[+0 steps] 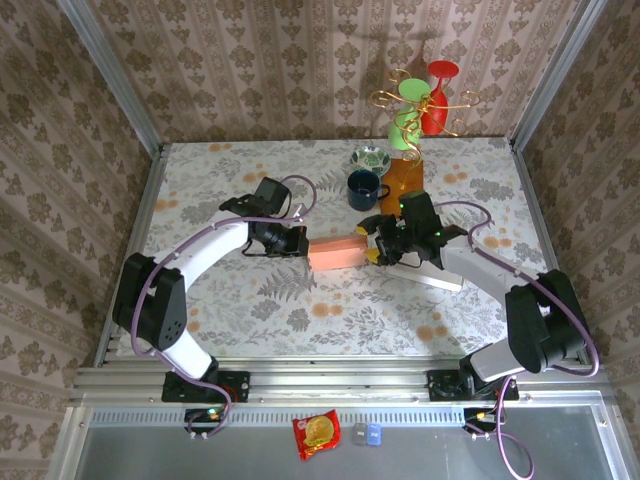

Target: Fold the paper box

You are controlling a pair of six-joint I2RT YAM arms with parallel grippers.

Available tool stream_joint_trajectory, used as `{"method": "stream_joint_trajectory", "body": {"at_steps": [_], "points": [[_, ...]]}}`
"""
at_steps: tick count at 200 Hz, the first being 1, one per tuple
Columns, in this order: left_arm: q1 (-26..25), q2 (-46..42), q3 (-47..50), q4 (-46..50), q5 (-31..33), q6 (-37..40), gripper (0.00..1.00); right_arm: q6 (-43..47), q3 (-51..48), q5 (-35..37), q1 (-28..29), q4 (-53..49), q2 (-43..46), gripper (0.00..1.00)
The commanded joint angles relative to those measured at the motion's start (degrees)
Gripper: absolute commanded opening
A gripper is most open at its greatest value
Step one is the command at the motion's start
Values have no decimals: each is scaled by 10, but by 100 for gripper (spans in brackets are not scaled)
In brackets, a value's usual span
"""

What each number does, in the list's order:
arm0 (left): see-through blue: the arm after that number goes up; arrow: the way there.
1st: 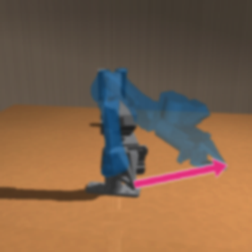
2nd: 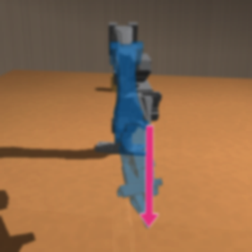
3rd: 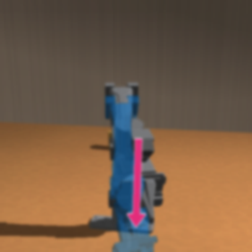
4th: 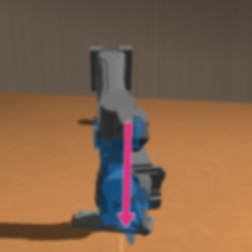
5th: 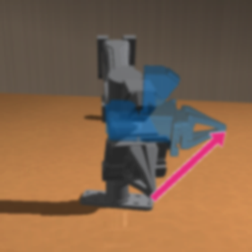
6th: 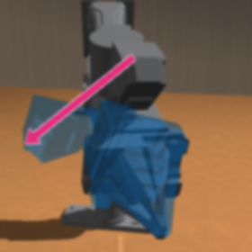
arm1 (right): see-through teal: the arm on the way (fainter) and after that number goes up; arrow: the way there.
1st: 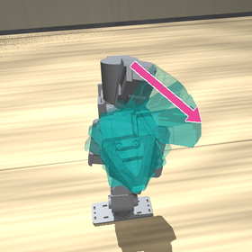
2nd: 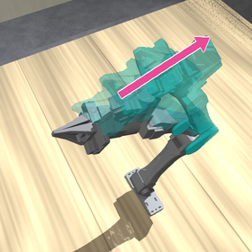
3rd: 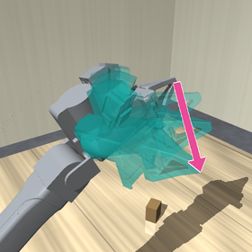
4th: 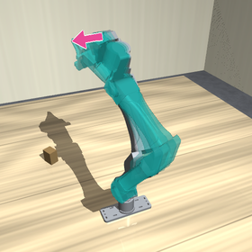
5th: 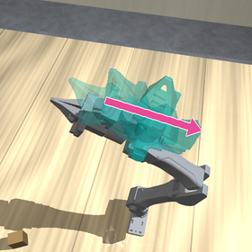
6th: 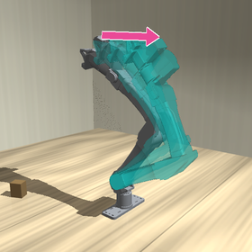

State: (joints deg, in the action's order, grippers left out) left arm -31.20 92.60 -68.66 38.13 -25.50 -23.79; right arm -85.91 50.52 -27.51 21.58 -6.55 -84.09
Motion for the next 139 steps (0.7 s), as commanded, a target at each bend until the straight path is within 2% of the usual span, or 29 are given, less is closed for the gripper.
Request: {"method": "stream_joint_trajectory", "body": {"at_steps": [1, 42, 71, 80, 107, 109, 110, 111, 112, 114, 139], "points": [[-3, 2, -14, 25, 12, -1, 5, 0, -14, -14, -5, -1, -7, 57], [-3, 3, -11, 23, 6, -9, 6, 28, -31, -7, -10, -17, -10, 49], [2, -12, 3, 4, -11, -37, 13, 60, -37, -1, -18, -31, -21, 45], [4, -23, 6, -4, -15, -49, 26, 65, -39, 1, -19, -29, -24, 43], [19, -58, 28, -34, -28, -93, 50, 82, -38, 1, -21, -38, -32, 40], [21, -60, 29, -37, -30, -97, 61, 82, -38, 1, -20, -39, -32, 40], [22, -60, 31, -38, -30, -98, 70, 83, -38, 1, -20, -39, -33, 40], [23, -61, 32, -39, -30, -100, 84, 83, -38, 1, -21, -40, -33, 40], [24, -63, 32, -40, -31, -101, 92, 83, -38, 0, -21, -40, -34, 40], [25, -66, 33, -42, -33, -103, 98, 84, -38, 0, -21, -40, -34, 40], [40, -71, 40, -58, -53, -127, 100, 85, -39, -2, -20, -39, -36, 39]]}}
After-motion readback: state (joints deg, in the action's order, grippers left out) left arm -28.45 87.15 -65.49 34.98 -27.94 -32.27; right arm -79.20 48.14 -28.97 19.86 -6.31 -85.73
